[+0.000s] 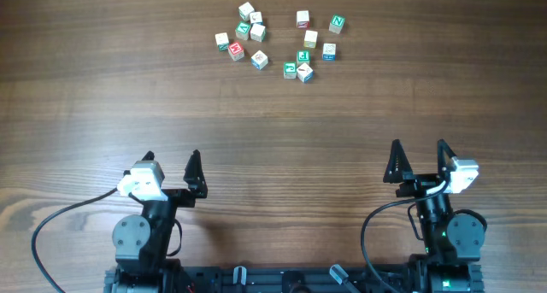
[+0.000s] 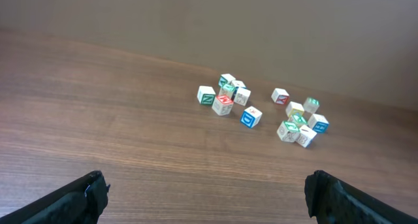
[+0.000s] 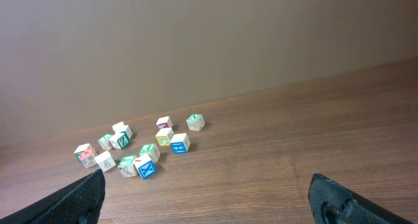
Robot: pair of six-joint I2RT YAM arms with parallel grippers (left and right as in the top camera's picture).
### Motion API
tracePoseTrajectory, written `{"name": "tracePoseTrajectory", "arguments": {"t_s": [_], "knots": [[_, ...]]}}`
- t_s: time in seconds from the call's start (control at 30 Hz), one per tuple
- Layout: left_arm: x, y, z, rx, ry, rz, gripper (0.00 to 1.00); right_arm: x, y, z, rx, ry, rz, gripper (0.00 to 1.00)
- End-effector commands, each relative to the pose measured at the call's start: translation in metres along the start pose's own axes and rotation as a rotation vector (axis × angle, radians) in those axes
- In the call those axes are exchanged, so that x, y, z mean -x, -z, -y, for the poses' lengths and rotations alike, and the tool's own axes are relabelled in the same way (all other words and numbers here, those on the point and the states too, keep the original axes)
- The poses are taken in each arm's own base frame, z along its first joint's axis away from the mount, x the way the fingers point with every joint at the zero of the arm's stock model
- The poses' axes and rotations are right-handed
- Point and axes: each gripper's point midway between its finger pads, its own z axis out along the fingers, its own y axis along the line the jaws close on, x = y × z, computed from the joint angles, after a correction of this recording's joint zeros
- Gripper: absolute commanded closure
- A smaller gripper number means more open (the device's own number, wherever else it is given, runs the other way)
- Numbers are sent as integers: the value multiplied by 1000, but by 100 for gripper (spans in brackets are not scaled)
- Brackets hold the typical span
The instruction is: Form a circle
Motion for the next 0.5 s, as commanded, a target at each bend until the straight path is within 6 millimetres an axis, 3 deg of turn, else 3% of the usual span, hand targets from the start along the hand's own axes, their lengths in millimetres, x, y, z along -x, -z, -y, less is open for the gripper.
{"name": "tracePoseTrajectory", "arguments": {"t_s": [0.0,0.23,0.47], "knots": [[15,5,14,-61,6,26,0,2,0,0,-2,-7,12,0],[46,13,22,-69,3,55,0,2,0,0,-2,-7,12,0],[62,-8,25,-36,14,-69,0,2,0,0,-2,-7,12,0]]}}
